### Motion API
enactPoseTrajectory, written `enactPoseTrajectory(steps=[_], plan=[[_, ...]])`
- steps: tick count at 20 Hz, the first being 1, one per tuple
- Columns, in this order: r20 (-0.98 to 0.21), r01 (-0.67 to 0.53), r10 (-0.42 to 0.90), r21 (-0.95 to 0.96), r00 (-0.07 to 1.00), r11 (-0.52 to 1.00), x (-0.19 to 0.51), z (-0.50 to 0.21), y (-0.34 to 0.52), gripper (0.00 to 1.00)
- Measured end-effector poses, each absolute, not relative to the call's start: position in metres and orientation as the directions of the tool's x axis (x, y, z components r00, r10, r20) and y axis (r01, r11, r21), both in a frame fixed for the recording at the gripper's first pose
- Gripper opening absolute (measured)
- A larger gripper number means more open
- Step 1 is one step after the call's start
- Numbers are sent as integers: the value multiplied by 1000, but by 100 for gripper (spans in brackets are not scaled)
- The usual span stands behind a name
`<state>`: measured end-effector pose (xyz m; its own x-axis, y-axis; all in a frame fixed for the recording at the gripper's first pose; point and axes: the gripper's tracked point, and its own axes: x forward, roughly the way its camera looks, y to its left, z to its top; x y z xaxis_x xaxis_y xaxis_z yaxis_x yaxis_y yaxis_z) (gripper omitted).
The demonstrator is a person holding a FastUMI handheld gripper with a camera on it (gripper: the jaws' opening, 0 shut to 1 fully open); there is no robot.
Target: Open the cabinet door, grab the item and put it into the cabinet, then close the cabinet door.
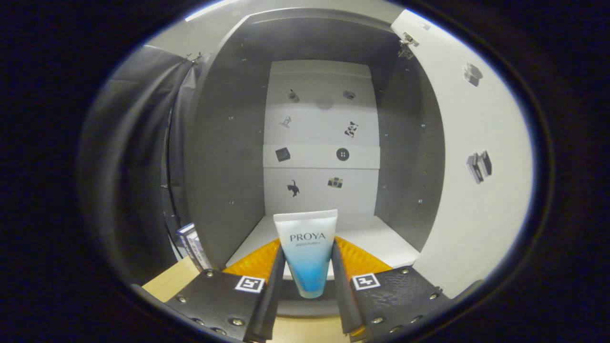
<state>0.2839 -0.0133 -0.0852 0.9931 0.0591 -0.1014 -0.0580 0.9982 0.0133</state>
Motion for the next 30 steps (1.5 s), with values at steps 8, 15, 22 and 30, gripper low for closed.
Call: enactPoseTrajectory(steps=[8, 15, 22, 30], plan=[[-101, -14, 15, 17, 995, 1000, 369, -103, -22, 52], [-135, 14, -15, -6, 991, 1000, 378, -122, -30, 52], [-125, 27, -24, 23, 992, 999, 375, -117, -33, 71], [-103, 47, -46, 10, 994, 999, 319, -93, -32, 100]])
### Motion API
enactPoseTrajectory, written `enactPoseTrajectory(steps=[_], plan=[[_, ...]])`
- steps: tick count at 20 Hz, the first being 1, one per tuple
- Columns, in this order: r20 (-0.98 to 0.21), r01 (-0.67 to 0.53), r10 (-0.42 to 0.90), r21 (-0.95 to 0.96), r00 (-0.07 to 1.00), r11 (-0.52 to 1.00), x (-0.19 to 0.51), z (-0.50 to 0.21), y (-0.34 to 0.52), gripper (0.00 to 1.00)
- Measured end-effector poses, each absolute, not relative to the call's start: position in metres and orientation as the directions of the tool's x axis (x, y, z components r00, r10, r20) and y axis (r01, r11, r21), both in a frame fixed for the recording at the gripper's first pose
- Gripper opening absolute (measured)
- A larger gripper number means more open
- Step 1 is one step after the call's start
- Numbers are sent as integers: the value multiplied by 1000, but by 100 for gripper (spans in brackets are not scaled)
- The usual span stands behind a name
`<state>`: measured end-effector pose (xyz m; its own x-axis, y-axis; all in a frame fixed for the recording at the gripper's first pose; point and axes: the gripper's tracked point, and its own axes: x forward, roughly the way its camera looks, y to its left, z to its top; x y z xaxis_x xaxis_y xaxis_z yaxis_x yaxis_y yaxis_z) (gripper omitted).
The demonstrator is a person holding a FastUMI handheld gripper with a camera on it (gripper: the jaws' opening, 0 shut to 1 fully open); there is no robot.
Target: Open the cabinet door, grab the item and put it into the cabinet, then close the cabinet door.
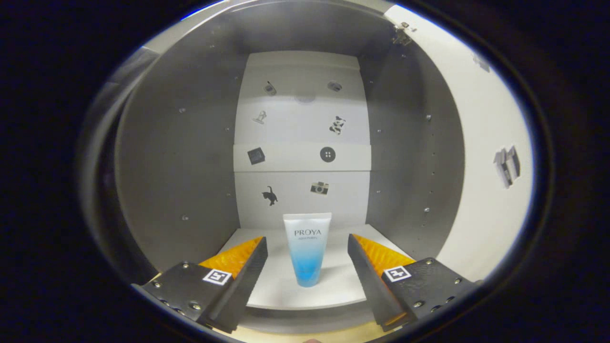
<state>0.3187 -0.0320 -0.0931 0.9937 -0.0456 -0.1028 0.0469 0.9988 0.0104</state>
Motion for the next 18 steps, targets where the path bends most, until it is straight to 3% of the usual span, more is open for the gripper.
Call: enactPoseTrajectory(steps=[18], plan=[[-95, 167, -168, -19, 981, 986, -23, -40, -85, 100]])
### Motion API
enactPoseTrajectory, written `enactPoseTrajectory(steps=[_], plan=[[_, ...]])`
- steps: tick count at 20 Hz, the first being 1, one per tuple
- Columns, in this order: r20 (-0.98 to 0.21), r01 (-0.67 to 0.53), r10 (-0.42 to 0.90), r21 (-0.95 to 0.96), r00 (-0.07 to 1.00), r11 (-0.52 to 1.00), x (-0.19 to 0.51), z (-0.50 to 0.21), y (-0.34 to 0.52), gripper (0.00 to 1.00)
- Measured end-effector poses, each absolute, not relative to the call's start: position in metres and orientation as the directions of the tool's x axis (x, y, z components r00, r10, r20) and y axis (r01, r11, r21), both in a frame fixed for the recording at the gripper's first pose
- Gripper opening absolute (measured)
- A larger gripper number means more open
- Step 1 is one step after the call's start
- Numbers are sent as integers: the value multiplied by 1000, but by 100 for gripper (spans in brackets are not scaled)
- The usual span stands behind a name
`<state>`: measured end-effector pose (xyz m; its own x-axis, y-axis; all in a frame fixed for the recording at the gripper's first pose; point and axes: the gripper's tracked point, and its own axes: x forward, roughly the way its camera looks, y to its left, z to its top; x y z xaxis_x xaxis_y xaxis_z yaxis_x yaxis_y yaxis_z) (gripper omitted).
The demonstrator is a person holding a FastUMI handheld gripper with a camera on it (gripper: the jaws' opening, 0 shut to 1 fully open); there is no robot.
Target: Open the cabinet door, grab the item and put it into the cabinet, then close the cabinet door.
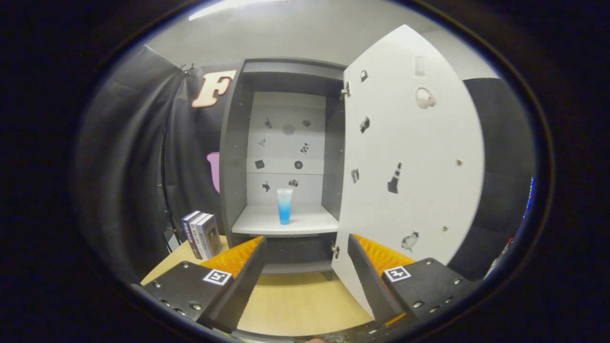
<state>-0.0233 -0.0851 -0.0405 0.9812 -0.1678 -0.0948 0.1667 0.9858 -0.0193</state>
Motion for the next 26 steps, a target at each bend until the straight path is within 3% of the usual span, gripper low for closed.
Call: enactPoseTrajectory(steps=[6, 12, 16, 21, 26], plan=[[-77, 266, -262, 46, 962, 963, -95, -26, -178, 100], [-88, 341, -334, 82, 938, 936, -113, -28, -305, 100], [-105, 292, -282, 104, 954, 951, -92, -34, -354, 100], [-109, 153, -143, 94, 984, 984, -39, -37, -345, 100], [-119, 87, -79, 59, 990, 994, -31, -42, -337, 98]])
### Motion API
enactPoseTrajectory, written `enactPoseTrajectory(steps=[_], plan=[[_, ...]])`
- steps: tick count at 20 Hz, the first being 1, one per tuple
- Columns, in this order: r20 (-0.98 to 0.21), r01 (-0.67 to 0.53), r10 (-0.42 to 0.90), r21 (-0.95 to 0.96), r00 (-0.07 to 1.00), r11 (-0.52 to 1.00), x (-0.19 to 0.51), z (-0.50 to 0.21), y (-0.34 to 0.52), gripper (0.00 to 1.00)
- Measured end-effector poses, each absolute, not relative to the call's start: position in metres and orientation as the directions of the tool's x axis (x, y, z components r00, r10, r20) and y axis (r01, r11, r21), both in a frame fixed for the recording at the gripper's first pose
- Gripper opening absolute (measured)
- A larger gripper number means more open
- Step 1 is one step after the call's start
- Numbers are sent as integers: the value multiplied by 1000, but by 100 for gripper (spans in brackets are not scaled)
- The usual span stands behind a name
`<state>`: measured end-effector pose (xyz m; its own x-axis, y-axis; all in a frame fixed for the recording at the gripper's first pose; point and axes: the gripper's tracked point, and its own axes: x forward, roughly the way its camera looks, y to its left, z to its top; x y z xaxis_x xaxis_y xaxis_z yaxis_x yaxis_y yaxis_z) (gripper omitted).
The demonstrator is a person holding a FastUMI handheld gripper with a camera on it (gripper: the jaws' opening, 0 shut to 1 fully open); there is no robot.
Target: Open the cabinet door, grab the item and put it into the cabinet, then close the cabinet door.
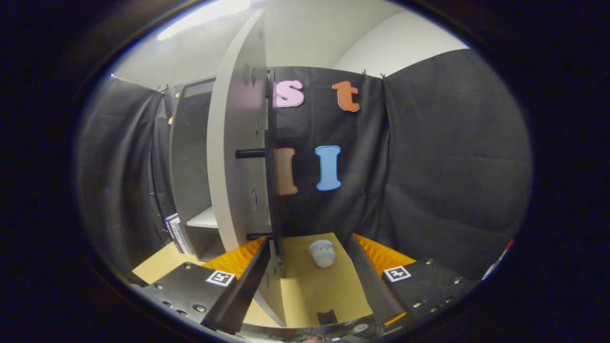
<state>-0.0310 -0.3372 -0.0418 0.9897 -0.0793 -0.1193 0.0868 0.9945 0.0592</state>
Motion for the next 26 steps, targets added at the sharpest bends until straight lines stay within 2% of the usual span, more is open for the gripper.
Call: enactPoseTrajectory(steps=[10, 15, 26], plan=[[-108, -129, 144, 136, 984, 982, -23, -44, -269, 98], [-99, -162, 170, 89, 980, 983, -19, -38, -240, 98], [-128, -227, 240, 110, 962, 968, 8, -42, -141, 98]])
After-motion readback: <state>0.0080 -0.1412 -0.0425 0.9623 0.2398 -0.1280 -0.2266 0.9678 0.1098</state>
